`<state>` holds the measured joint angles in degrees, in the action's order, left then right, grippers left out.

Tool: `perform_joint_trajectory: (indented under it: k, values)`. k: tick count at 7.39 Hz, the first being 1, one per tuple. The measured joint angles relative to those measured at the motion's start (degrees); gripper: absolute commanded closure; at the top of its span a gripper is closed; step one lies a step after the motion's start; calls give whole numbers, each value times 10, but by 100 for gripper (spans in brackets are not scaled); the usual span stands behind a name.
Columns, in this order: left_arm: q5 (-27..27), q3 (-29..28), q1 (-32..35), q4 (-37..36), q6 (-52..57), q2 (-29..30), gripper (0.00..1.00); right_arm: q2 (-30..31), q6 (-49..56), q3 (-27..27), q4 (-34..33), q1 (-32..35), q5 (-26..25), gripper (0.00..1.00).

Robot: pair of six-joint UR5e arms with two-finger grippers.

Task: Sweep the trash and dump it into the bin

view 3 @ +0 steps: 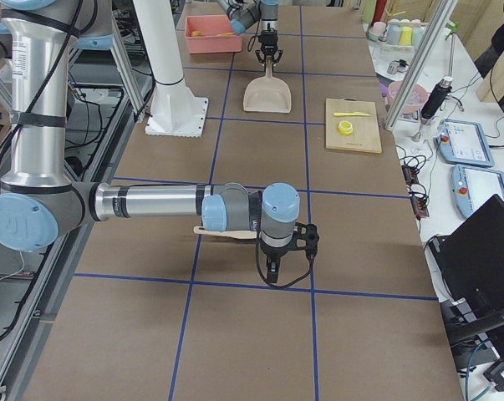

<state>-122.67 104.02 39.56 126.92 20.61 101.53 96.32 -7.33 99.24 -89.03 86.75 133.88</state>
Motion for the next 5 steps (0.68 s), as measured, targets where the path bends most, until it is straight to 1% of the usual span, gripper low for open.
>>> perform_joint_trajectory:
  k: [1,3,5]
  values:
    - [-2,0,0,0,0,1,2,0,-1,0,0,0,0,0]
    - [-8,4,3,1,-1,1,2,0,-1,0,0,0,1,0]
    - [-9,12,39,-2,-15,-7,2,0,-3,-2,0,0,1,0]
